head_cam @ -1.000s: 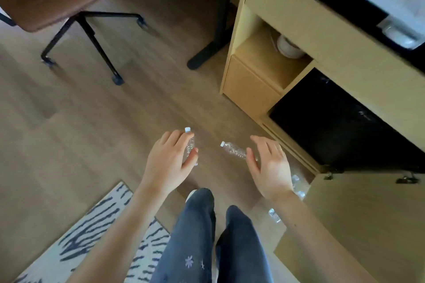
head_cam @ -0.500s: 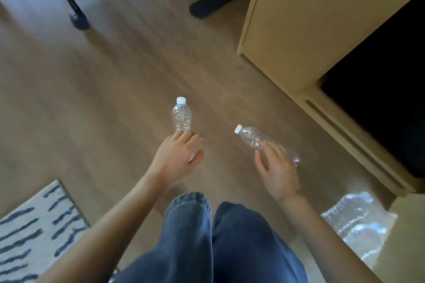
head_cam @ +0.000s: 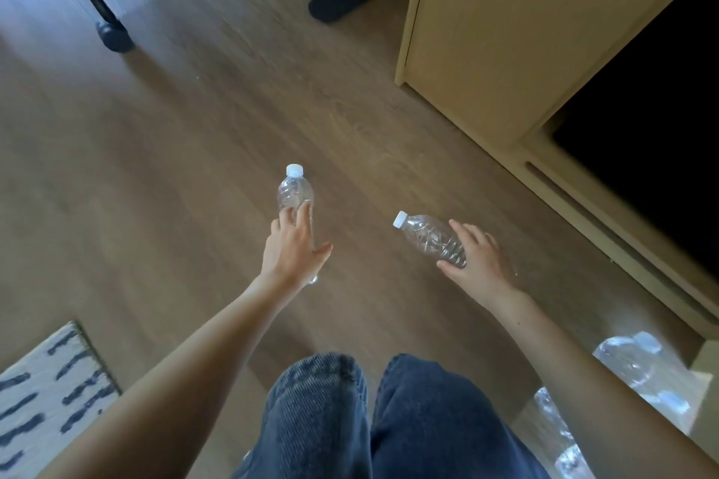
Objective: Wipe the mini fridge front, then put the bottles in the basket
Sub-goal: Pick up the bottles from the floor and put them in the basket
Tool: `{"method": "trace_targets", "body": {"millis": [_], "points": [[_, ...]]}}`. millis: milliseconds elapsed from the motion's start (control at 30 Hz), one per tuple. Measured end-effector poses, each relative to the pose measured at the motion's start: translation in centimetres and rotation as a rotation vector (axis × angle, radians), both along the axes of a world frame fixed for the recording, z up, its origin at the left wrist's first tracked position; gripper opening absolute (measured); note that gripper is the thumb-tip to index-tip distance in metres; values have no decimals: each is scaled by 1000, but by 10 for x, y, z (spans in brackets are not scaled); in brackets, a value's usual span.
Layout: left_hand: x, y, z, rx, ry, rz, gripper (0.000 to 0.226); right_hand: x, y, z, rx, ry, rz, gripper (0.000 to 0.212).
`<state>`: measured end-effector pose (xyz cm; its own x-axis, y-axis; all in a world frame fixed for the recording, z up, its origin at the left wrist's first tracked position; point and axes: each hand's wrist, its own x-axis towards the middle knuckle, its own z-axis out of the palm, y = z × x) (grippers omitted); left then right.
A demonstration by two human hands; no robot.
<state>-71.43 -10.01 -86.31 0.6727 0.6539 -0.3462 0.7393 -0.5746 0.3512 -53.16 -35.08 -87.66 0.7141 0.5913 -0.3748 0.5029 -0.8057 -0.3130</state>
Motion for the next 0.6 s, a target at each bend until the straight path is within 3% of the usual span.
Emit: {"method": "trace_targets", "body": {"millis": [267, 433, 600], "points": [[-6, -1, -28, -76, -136, 196, 69, -8, 5, -24, 58, 20, -102, 66], [-6, -5, -26, -207, -116, 374, 90, -20, 12, -27, 81, 67, -256, 63], [1, -4, -24, -352, -63, 533, 58, -31, 20, -23, 77, 83, -349, 47]]}}
